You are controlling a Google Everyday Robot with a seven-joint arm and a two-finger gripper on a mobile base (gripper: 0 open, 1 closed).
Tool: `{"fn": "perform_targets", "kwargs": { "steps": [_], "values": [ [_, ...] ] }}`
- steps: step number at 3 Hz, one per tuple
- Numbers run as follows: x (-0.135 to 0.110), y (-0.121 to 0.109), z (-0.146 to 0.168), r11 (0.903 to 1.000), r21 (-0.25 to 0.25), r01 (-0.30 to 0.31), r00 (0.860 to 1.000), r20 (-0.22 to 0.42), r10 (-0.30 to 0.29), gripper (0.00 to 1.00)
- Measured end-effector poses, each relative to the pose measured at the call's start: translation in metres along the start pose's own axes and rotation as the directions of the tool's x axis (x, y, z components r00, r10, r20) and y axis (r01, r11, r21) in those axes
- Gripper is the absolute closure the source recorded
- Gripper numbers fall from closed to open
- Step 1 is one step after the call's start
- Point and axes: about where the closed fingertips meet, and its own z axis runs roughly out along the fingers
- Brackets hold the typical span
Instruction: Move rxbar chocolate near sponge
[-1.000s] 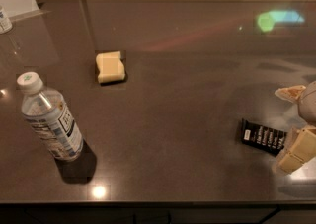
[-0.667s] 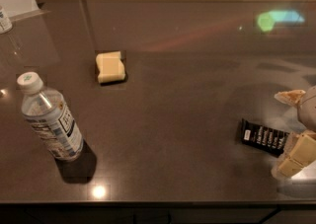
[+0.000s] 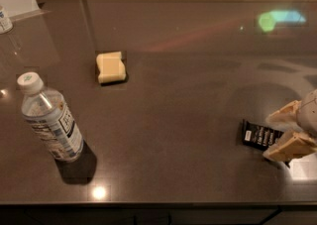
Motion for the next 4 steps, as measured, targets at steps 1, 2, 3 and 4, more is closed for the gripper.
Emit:
{"fn": "perform_targets", "kwargs": {
  "steps": [1,2,3,4],
  "values": [
    [0.003,-0.002,0.0,1.0,0.003,-0.007,1.0,0.0,0.007,0.65],
    [0.004,-0.003,-0.001,0.9999,0.011,-0.008,1.0,-0.003,0.008,0.88],
    [-0.008,-0.007,-0.007,0.9997,0.022,-0.005,1.0,0.002,0.005,1.0],
    [-0.045,-0.017,-0.015,0.9993,0.032,0.018,1.0,0.012,-0.018,1.0]
  ]
}}
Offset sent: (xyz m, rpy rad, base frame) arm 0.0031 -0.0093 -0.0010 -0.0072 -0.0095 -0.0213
